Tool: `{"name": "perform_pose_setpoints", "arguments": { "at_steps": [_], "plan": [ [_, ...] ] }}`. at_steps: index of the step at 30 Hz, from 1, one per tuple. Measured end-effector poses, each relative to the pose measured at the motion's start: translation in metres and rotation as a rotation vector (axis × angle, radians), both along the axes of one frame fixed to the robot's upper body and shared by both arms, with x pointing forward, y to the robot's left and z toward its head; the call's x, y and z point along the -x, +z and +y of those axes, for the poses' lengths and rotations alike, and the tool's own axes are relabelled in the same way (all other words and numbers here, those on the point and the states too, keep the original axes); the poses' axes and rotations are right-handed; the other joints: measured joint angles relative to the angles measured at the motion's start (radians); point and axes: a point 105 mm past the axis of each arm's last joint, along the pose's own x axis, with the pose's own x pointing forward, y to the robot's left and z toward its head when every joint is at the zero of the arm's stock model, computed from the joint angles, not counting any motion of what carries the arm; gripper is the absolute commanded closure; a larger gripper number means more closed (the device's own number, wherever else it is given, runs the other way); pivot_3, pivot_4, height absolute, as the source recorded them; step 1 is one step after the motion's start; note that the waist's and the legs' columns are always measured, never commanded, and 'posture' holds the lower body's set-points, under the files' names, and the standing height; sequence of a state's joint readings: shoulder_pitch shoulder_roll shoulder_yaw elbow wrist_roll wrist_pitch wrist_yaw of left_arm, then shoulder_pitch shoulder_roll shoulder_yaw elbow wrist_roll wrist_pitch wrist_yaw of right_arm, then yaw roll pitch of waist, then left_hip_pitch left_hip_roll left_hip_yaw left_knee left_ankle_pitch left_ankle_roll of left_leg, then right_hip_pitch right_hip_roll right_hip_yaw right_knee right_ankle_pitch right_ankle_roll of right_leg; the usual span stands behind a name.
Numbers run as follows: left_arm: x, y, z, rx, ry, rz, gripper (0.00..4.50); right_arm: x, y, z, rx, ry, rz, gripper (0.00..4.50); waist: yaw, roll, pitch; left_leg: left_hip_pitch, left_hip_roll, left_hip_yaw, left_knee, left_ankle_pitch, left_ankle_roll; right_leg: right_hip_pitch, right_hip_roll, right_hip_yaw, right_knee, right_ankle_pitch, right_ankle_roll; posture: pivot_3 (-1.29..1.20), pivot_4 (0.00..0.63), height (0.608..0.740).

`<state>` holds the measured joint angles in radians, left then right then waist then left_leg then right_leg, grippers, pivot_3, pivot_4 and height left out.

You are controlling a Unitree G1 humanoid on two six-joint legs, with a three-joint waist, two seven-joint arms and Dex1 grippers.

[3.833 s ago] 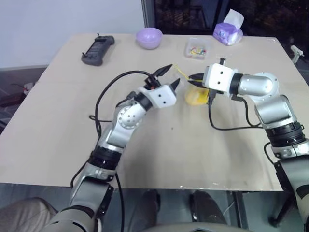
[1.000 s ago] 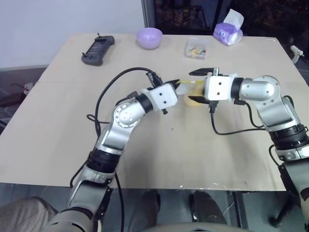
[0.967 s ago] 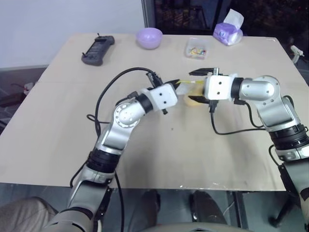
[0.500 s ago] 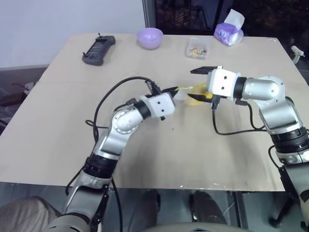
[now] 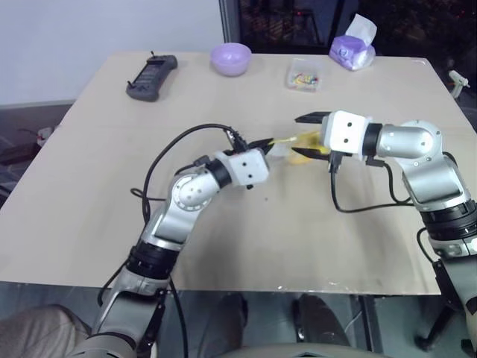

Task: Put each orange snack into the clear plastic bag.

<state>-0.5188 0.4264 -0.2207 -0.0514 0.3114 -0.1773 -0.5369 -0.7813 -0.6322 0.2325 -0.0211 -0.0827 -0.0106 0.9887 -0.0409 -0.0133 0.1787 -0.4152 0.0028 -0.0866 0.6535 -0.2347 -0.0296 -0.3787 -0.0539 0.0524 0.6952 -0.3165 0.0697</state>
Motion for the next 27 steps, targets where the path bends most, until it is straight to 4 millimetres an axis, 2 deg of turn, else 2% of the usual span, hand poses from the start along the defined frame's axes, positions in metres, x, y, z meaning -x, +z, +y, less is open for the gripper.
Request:
{"name": "perform_pose_setpoints", "arguments": {
  "at_steps": [2,11,14,15,16,27],
  "plan": [
    [0.0016,-0.0012,-0.0013,-0.009,-0.006,-0.005,4.5,0.0005,-0.0013,0.0006,0.006,0.005,0.005,2.98,0.0,0.0,0.0,0.0,0.0,0.0,0.0,0.0,0.0,0.0,0.0,0.0,0.0,0.0,0.0,0.0,0.15,0.74],
    [0.003,-0.0037,-0.0015,-0.043,-0.009,-0.024,4.5,0.0015,-0.0056,0.0042,0.024,0.017,0.011,2.98,0.0,0.0,0.0,0.0,0.0,0.0,0.0,0.0,0.0,0.0,0.0,0.0,0.0,0.0,0.0,0.0,0.15,0.74],
    [0.0029,-0.0033,-0.0013,-0.042,-0.006,-0.029,4.5,0.0018,-0.0056,0.0043,0.025,0.02,0.009,3.84,0.0,0.0,0.0,0.0,0.0,0.0,0.0,0.0,0.0,0.0,0.0,0.0,0.0,0.0,0.0,0.0,0.15,0.74],
    [0.0028,-0.0033,-0.0013,-0.045,-0.005,-0.03,4.5,0.0019,-0.0056,0.0044,0.026,0.021,0.009,4.36,0.0,0.0,0.0,0.0,0.0,0.0,0.0,0.0,0.0,0.0,0.0,0.0,0.0,0.0,0.0,0.0,0.15,0.74],
    [0.0027,-0.0033,-0.0012,-0.045,-0.003,-0.032,4.5,0.0021,-0.0059,0.0046,0.028,0.022,0.009,4.44,0.0,0.0,0.0,0.0,0.0,0.0,0.0,0.0,0.0,0.0,0.0,0.0,0.0,0.0,0.0,0.0,0.15,0.74],
    [0.0027,-0.0028,-0.0011,-0.044,-0.002,-0.037,4.5,0.0022,-0.0059,0.0043,0.032,0.024,0.005,4.44,0.0,0.0,0.0,0.0,0.0,0.0,0.0,0.0,0.0,0.0,0.0,0.0,0.0,0.0,0.0,0.0,0.15,0.74]
  ]
}}
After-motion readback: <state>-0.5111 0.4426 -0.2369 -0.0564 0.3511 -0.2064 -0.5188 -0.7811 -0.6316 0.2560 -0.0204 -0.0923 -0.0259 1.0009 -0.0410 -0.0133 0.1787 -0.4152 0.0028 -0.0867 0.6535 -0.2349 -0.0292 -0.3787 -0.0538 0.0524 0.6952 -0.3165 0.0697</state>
